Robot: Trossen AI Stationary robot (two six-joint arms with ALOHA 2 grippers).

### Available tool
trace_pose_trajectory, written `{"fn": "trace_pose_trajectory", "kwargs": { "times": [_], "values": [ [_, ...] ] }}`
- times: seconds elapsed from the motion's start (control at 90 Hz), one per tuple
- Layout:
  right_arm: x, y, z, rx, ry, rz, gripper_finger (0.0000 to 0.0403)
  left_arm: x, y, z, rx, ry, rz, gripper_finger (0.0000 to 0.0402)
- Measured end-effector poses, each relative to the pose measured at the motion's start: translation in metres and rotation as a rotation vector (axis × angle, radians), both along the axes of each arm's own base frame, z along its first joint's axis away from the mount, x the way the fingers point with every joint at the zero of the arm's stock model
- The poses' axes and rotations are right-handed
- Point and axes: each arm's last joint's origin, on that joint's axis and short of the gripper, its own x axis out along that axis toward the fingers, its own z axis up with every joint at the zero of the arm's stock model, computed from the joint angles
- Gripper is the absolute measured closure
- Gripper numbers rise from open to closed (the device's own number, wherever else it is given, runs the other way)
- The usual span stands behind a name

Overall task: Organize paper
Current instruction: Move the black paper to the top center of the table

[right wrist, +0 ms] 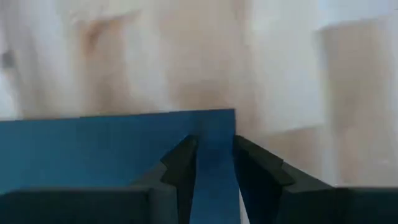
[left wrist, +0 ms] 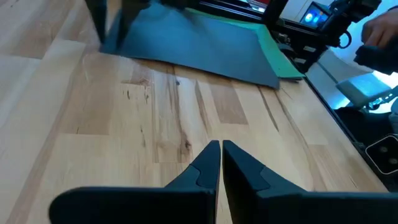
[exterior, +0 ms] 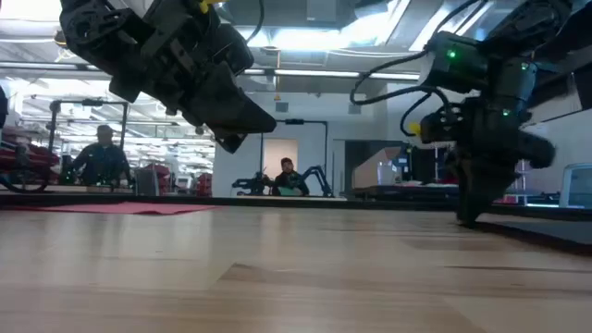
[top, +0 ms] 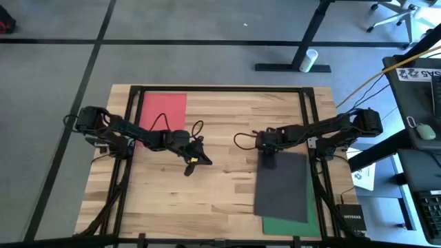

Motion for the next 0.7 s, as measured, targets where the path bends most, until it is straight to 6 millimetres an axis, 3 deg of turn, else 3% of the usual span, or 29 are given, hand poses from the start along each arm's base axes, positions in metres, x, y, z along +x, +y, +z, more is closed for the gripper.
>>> {"fn": "trace_pose_trajectory", "kwargs": {
  "times": [0.233,0.389,0.567,0.7],
  "values": [
    [0.014,-0.007,0.015,-0.183,-0.087,-0.053,0.0308,0.000,0.001,0.000,0.005,0.001,0.029,0.0402],
    [0.017,-0.003,0.030,-0.054,-0.055,0.045,0.0319,0.000,0.001,0.000,0.005,0.003,0.033,0.0402],
    [0.009,-0.001,0.028,0.005,0.030,0.073,0.0391,0.000,0.001,0.000,0.005,0.005,0.036,0.0402],
    [0.006,0.001,0.027,0.040,0.068,0.081,0.0396,0.000,0.001,0.000,0.004,0.006,0.037,0.0402]
  ]
}}
